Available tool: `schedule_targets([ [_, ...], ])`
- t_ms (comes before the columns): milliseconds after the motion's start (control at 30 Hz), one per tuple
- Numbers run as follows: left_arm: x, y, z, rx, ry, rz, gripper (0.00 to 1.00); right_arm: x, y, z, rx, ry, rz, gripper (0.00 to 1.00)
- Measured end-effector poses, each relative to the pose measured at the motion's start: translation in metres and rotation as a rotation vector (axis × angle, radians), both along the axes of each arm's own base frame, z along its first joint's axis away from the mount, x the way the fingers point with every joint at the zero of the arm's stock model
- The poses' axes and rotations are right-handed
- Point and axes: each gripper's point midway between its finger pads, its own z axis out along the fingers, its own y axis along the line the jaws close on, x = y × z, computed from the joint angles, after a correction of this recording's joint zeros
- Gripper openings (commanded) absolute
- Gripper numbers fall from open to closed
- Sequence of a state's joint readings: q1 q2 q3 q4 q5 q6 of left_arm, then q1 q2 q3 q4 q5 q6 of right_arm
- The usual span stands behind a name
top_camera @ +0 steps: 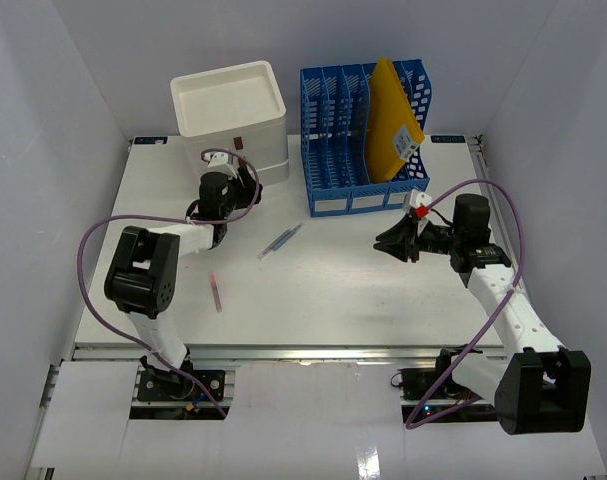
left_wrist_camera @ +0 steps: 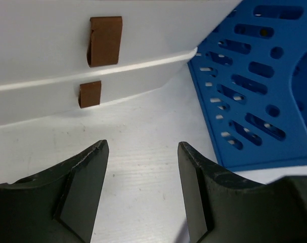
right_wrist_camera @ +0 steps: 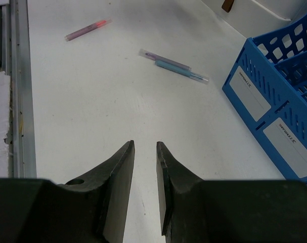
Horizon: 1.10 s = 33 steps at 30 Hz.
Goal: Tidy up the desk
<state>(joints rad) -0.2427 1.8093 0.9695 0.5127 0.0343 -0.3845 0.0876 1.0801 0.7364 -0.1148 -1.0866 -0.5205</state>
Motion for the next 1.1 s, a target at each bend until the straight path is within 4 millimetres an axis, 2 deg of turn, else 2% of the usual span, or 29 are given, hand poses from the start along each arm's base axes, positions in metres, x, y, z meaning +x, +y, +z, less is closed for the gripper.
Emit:
schedule_targets([
  [333, 0.036, 0.017, -0.034, 0.125, 0.017, 0.139, 0.67, 0.002, -0.001, -0.004, -0.003, 0.011, -0.002, 0.31],
  [567, 0.052, 0.016, -0.044, 0.149, 0.015, 0.187, 0.6, 0.002, -0.001, -0.007, -0.005, 0.021, -0.001, 0.31],
  [833, 0.065, 0.022, -0.053, 0.162, 0.025, 0.253, 0.4, 0.002, -0.001, -0.008, -0.005, 0.027, -0.001, 0.31],
  [1100, 0.068, 0.022, -0.055, 0.161, 0.043, 0.273, 0.05, 0.002, -0.001, -0.008, -0.006, 0.028, -0.001, 0.31],
])
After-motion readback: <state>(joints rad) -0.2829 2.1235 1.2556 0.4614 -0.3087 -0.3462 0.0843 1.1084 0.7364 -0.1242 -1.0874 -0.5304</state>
